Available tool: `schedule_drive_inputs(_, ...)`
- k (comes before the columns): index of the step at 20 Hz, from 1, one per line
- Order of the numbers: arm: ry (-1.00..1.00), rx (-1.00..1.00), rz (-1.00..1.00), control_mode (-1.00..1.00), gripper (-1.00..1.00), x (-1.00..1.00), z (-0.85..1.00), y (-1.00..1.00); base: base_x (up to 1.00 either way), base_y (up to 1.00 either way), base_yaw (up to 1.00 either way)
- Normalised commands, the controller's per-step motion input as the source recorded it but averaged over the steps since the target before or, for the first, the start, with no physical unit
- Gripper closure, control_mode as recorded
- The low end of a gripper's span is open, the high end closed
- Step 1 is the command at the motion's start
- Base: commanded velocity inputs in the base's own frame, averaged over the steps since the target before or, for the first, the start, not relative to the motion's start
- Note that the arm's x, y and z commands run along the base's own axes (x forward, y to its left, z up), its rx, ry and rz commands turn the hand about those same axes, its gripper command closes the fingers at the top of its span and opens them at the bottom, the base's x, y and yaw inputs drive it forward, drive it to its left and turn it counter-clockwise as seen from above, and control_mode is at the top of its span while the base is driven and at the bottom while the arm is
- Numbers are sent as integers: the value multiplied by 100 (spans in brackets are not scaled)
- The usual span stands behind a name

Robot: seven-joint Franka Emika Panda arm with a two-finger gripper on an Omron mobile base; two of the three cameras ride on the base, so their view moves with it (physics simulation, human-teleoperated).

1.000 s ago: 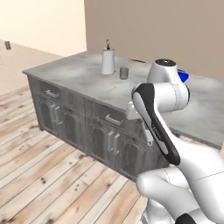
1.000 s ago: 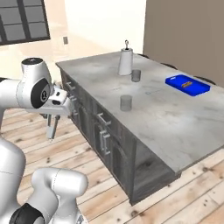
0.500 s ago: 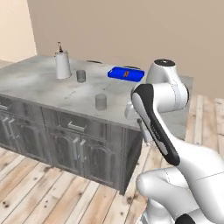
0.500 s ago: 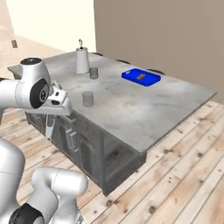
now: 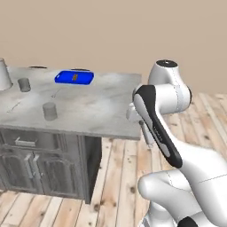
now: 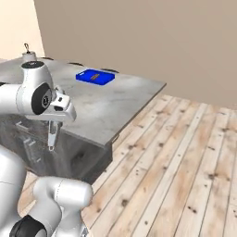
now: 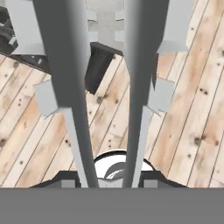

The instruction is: Take the tongs from the drawer on the right and place them on the dining counter next to the tray containing the hot dog.

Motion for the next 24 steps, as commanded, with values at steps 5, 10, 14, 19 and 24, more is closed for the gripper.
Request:
schedule_drive_inputs(5,0,0,0,100,100,0,0,0,0,-61,-47)
schedule_drive_inputs(10,0,0,0,100,100,0,0,0,8,-57,-46)
schedule_drive_inputs(14,0,0,0,100,100,0,0,0,43,-44,-41)
schedule_drive_inputs(19,0,0,0,100,100,0,0,0,86,-31,-35)
schedule_drive_inputs(24,0,0,0,100,100,0,0,0,100,-4,-28)
